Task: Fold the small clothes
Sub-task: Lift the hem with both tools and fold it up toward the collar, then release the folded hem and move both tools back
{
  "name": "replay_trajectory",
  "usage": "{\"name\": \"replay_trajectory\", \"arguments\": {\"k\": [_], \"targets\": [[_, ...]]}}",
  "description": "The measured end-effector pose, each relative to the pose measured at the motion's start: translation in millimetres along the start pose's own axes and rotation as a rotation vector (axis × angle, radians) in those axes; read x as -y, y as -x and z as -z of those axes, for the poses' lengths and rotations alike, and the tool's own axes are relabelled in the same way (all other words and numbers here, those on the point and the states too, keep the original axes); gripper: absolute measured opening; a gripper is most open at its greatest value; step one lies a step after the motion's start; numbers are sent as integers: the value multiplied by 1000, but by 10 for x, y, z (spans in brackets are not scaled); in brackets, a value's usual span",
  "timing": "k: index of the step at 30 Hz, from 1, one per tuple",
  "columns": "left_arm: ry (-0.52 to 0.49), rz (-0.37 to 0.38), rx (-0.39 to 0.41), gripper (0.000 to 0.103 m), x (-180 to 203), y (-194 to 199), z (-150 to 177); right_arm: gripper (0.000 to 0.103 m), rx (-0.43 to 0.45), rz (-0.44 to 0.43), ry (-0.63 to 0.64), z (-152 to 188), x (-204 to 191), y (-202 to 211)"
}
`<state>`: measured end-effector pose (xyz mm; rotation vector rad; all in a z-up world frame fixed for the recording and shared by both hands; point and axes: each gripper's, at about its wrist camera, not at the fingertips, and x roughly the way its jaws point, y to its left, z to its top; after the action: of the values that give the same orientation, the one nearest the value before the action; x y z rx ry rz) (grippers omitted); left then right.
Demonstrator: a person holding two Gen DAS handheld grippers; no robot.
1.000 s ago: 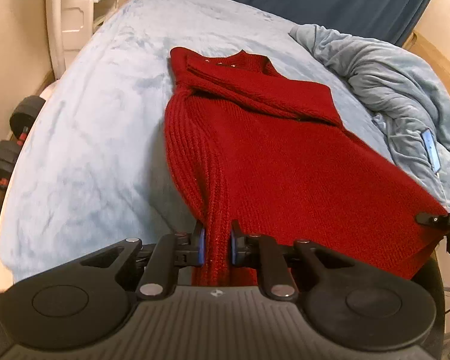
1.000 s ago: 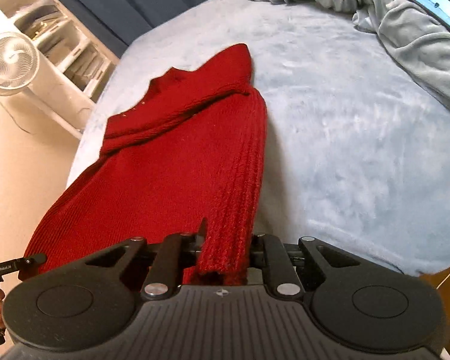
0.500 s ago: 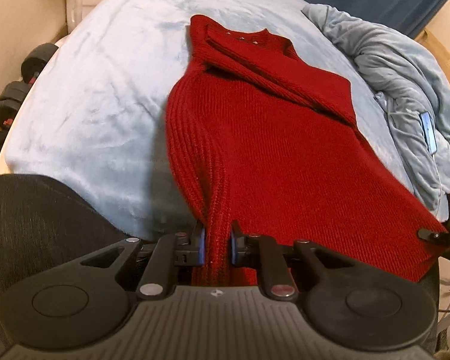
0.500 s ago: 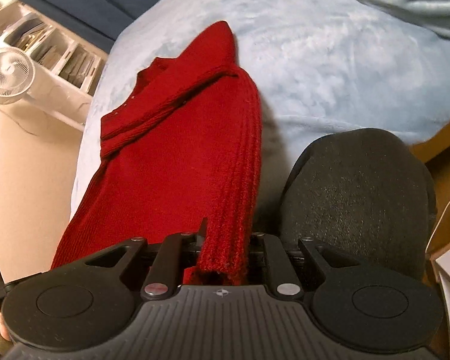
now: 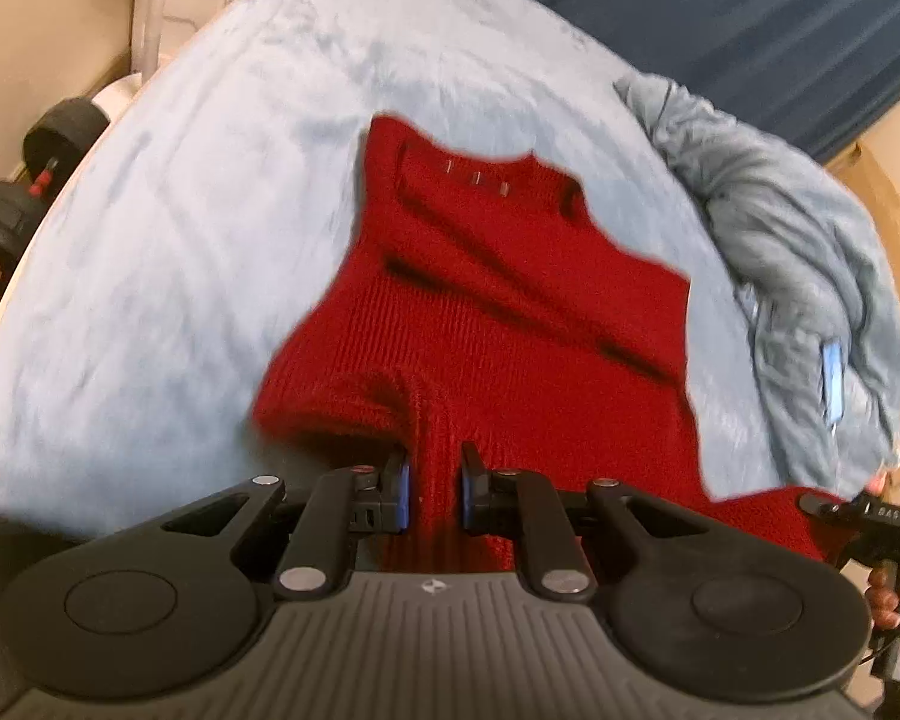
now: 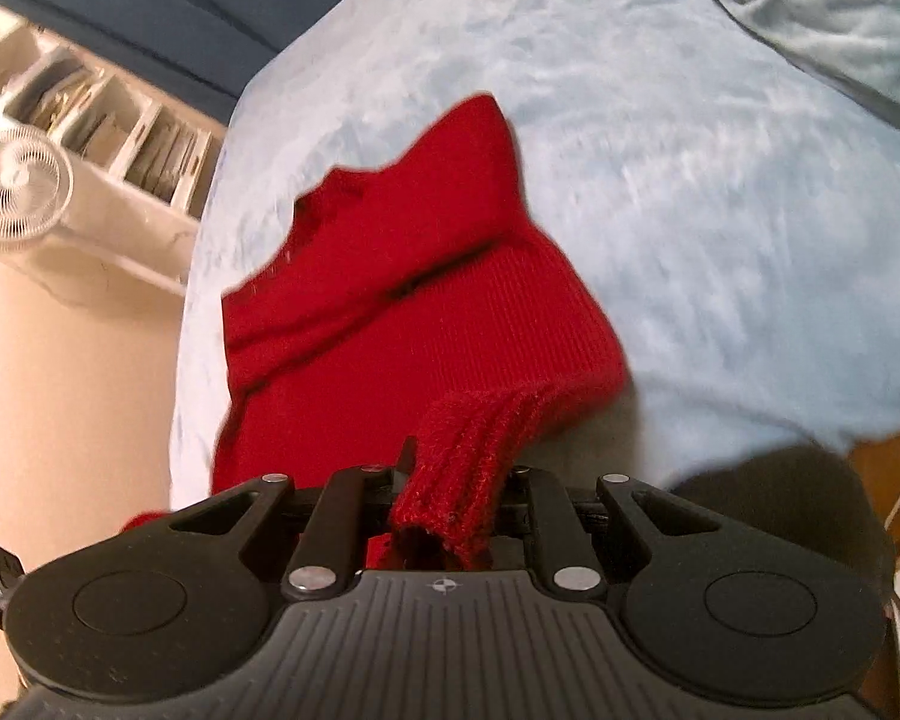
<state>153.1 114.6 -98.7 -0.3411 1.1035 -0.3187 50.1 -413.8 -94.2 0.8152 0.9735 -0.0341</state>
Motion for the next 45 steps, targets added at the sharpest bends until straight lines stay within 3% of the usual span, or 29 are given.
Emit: {"name": "replay_trajectory", "arguments": {"k": [4, 7, 9, 11, 12, 14, 15, 17, 19, 24, 31, 35, 39, 45], "targets": [[30, 14, 38, 16, 67, -196, -677, 15, 23, -14, 14, -583, -134, -192], [48, -20, 77, 16, 72, -439, -1284, 15, 50, -15, 47, -1142, -337, -459], [117, -69, 106, 18, 15, -688, -1675, 18, 74, -6, -9, -1547, -392, -707], [235, -102, 92, 30, -131, -994, -2001, 30, 102, 20, -90, -1953, -389, -1032], [286, -146, 103, 37, -195, -1095, -2109, 44, 125, 60, -103, -2100, -393, -1168], [331, -229, 184, 61, -298, -1131, -2247, 62, 168, 181, -128, -2237, -378, -1364], [338, -265, 211, 79, -331, -1119, -2263, 64, 179, 208, -143, -2228, -340, -1395], [327, -316, 246, 84, -396, -1087, -2200, 64, 195, 169, -177, -2085, -188, -1367], [286, -329, 206, 84, -443, -1127, -2078, 64, 209, 117, -195, -1895, -10, -1290], [290, -325, 140, 84, -508, -1083, -1490, 64, 234, 157, -223, -1432, 204, -1198], [222, -264, 91, 89, -181, -736, -463, 64, 294, 114, -102, -712, -221, -902], [135, -283, 85, 89, 26, -515, -28, 65, 305, 106, 36, -309, -553, -697], [55, -295, 134, 95, 190, -263, 180, 65, 286, 106, 141, -3, -752, -529], [36, -297, 197, 97, 254, -46, 223, 65, 299, 127, 185, 256, -778, -329]]}}
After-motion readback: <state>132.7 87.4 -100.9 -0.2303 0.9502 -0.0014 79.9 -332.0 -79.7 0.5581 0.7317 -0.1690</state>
